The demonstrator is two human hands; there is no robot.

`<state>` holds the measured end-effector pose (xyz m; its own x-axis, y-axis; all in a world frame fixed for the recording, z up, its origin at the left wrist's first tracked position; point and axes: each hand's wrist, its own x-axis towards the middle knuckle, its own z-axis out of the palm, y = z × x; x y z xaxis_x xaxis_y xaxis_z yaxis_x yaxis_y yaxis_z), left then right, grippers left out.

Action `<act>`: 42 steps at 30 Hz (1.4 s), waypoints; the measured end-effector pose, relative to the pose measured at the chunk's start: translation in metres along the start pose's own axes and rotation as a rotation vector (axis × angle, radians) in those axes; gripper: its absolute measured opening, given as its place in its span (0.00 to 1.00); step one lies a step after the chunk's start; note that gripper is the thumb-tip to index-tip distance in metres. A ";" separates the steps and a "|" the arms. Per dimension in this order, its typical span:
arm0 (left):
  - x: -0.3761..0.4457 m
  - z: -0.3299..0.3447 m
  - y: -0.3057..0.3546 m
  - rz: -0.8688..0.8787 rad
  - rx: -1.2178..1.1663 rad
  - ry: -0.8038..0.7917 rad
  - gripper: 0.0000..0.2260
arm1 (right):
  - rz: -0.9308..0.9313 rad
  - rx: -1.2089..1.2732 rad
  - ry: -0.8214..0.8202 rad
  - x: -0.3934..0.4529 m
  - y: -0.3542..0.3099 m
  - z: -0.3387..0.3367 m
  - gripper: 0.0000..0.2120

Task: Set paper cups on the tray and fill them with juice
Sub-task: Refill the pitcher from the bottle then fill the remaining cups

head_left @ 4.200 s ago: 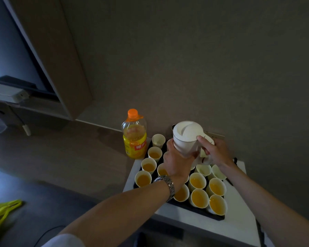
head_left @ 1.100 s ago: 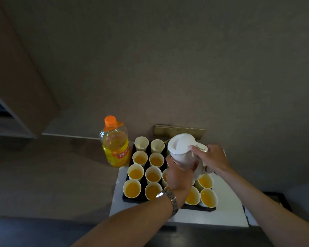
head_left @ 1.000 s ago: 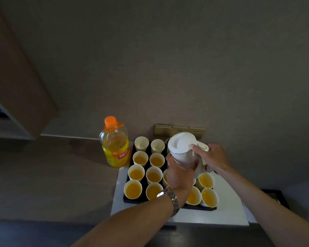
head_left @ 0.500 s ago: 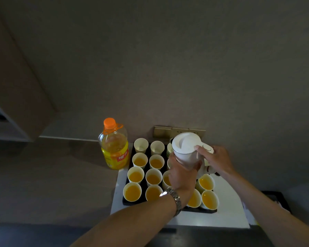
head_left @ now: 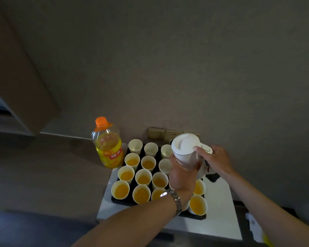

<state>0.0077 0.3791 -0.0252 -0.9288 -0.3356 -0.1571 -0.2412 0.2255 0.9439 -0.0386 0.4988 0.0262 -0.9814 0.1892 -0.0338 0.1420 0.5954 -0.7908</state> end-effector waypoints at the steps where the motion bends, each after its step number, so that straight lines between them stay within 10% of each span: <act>1: -0.001 0.005 0.000 0.002 0.000 0.008 0.43 | -0.012 -0.012 -0.007 0.001 0.002 -0.003 0.19; 9: -0.012 0.032 0.007 0.020 -0.109 0.085 0.53 | -0.066 -0.047 -0.051 0.012 0.012 -0.023 0.20; 42: -0.039 0.064 -0.007 -0.159 -0.131 0.015 0.38 | -0.127 -0.316 -0.150 0.009 0.024 -0.040 0.26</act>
<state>0.0271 0.4493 -0.0444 -0.8773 -0.3717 -0.3035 -0.3447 0.0481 0.9375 -0.0388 0.5465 0.0313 -0.9985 -0.0043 -0.0548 0.0275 0.8230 -0.5673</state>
